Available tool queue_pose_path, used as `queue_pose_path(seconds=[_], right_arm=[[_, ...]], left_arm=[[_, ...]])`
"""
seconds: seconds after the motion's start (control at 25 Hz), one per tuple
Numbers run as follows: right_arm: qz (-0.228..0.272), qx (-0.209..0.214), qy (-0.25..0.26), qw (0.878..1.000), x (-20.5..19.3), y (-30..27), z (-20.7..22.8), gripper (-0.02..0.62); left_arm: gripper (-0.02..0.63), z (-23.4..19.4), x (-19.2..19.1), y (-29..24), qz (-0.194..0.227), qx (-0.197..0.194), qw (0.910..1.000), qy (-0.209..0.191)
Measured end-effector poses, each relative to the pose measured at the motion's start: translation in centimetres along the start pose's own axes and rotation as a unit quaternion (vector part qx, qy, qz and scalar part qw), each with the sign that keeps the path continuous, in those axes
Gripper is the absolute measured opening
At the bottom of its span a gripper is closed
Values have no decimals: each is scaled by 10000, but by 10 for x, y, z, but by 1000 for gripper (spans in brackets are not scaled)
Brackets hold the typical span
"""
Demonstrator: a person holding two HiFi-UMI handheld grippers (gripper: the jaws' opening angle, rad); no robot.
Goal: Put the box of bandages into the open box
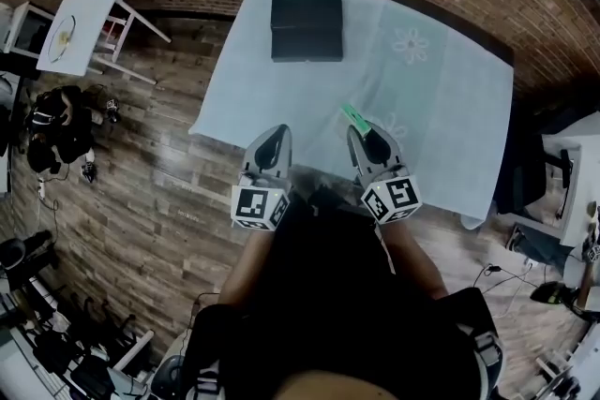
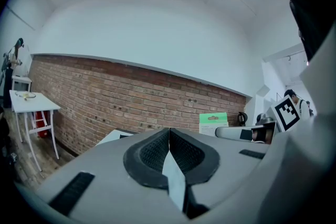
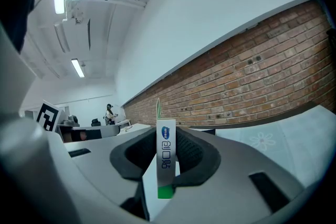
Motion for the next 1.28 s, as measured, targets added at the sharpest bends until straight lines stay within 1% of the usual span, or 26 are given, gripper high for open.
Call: queue_pose_path(seconds=[0.2, 0.4, 0.6, 0.8, 1.08, 1.28], right_arm=[[-20, -40, -108, 9999, 1, -9, 10, 109], [-2, -83, -64, 9999, 3, -31, 8, 109], [14, -318, -5, 9995, 7, -55, 9, 109], [-11, -446, 9, 9990, 13, -82, 8, 109], [-77, -547, 27, 9985, 20, -127, 11, 109], [-159, -594, 49, 9981, 18, -146, 17, 109]], left_arm=[[32, -3, 2, -11, -95, 36, 9999, -35], [32, -20, 4, -29, -79, -81, 9999, -19], [32, -44, 7, -53, -74, -318, 9995, -47], [32, -71, 22, -78, -22, -444, 9990, -38], [32, -107, 27, -107, -60, -505, 9987, 84], [32, -122, 24, -120, -134, -532, 9983, 176]])
Point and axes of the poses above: the fingertips, and each gripper's own axes: y backward along the fingers, z to its right, x out of its top, the point moved 4 cm from there along y, backward along the fingers, and after that the axes turned 2 degrees about -z, right-handed, at the moved point
